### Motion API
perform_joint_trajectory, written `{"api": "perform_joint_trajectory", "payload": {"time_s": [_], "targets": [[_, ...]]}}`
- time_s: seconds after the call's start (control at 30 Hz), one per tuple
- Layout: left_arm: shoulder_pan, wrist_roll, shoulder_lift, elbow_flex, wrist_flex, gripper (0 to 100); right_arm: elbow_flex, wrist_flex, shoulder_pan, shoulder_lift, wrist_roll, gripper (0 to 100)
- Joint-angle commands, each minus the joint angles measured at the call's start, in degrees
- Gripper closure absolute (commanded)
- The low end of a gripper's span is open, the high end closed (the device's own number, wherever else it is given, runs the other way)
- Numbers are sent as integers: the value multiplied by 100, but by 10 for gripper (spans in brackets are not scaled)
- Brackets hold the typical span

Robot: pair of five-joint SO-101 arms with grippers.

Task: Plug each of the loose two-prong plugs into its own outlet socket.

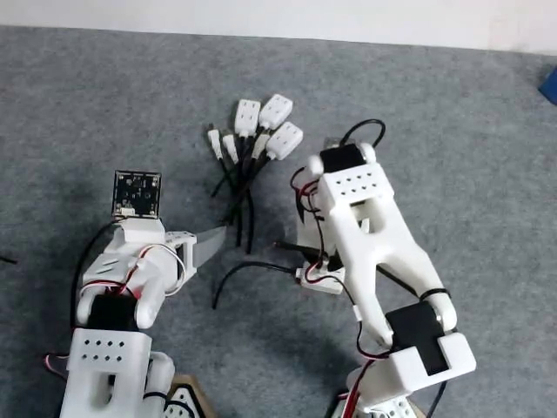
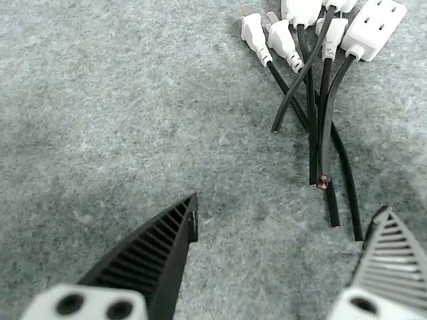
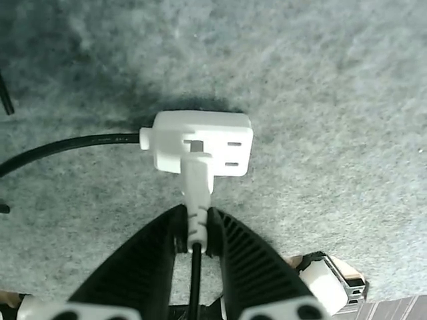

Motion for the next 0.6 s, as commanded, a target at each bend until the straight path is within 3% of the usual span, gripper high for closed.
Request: {"api": "perform_joint_trajectory", "payload": {"time_s": [0.0,0.57], "targets": [[-40,18,-75,-31,-105,611,-224,84,-171,-127,44,992],[-40,18,-75,-31,-105,611,505,-338,-180,-110,88,992]]}}
